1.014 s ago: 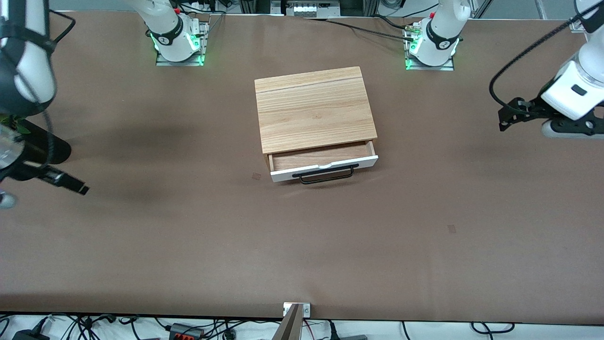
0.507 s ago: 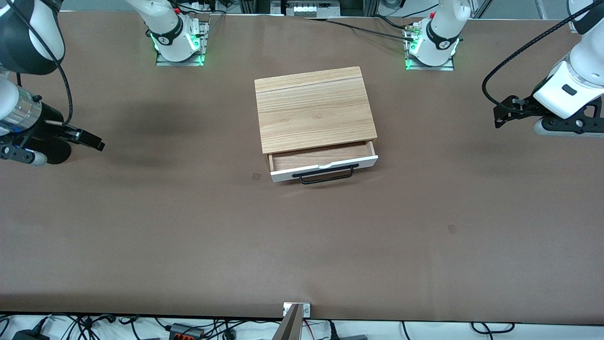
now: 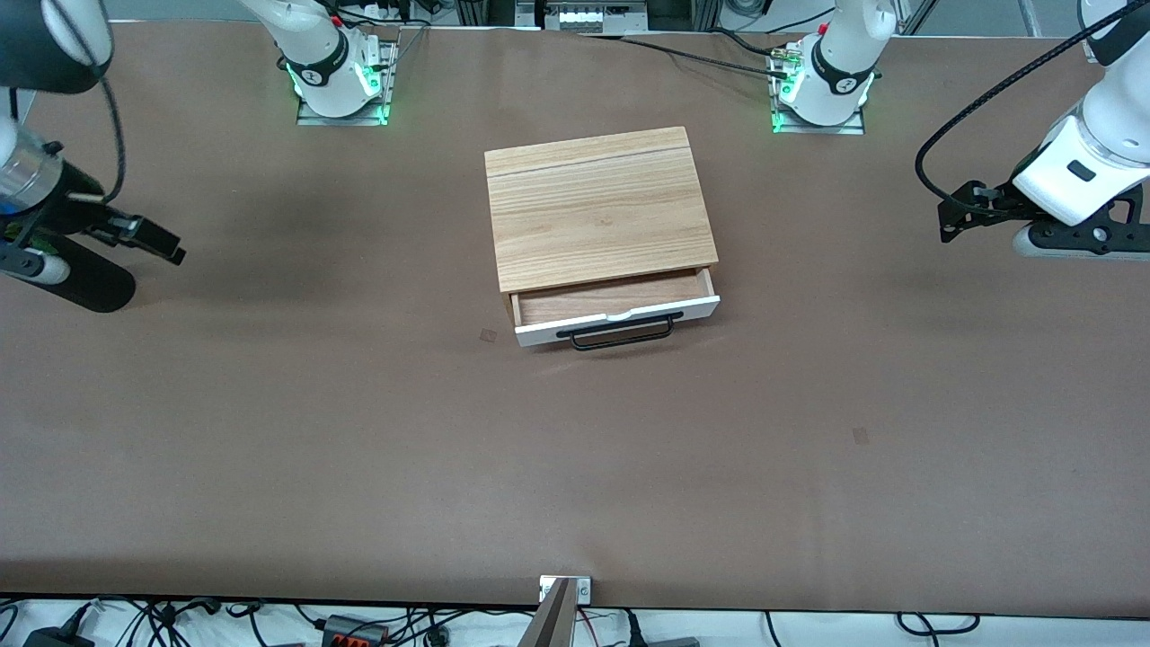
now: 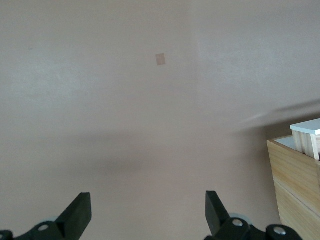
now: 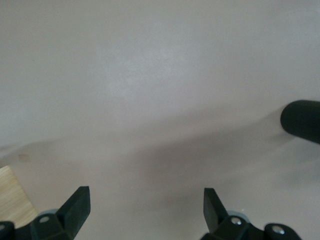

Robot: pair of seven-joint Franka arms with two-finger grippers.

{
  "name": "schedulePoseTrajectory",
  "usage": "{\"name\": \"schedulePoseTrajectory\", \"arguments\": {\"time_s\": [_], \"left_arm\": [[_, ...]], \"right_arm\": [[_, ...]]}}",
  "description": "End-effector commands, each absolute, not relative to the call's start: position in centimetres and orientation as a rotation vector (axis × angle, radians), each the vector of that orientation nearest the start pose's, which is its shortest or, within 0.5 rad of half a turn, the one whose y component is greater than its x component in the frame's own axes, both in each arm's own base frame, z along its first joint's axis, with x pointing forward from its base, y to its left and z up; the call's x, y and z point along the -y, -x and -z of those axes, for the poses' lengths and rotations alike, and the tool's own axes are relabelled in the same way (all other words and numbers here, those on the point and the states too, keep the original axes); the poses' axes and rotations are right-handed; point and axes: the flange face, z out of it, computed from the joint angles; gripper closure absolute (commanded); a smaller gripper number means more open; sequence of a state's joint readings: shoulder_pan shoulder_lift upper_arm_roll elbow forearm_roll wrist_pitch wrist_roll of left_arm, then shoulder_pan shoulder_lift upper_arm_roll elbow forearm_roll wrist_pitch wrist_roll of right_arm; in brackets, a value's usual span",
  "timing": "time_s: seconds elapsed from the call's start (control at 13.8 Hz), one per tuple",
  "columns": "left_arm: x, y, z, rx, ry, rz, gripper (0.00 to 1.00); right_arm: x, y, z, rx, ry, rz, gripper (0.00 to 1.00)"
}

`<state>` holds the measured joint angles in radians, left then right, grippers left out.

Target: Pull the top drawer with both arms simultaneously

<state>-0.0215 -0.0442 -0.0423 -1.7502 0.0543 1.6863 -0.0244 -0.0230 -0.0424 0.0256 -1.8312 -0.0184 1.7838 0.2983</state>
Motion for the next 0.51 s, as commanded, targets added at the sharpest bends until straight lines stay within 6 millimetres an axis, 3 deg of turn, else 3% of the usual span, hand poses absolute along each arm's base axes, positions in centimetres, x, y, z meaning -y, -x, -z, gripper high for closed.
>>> {"name": "schedulePoseTrajectory", "arguments": {"time_s": [0.0, 0.43], "left_arm": [[3.33, -54.26, -57.86, -0.065, 3.107, -0.033, 0.0], [3.59, -54.2, -57.82, -0.067, 3.108, -0.04, 0.0]], "right_arm": [[-1.94, -52.99, -56.32, -0.576, 3.134, 0.046, 0.0], [-1.83, -53.45, -57.03, -0.583, 3.123, 0.07, 0.0]]}}
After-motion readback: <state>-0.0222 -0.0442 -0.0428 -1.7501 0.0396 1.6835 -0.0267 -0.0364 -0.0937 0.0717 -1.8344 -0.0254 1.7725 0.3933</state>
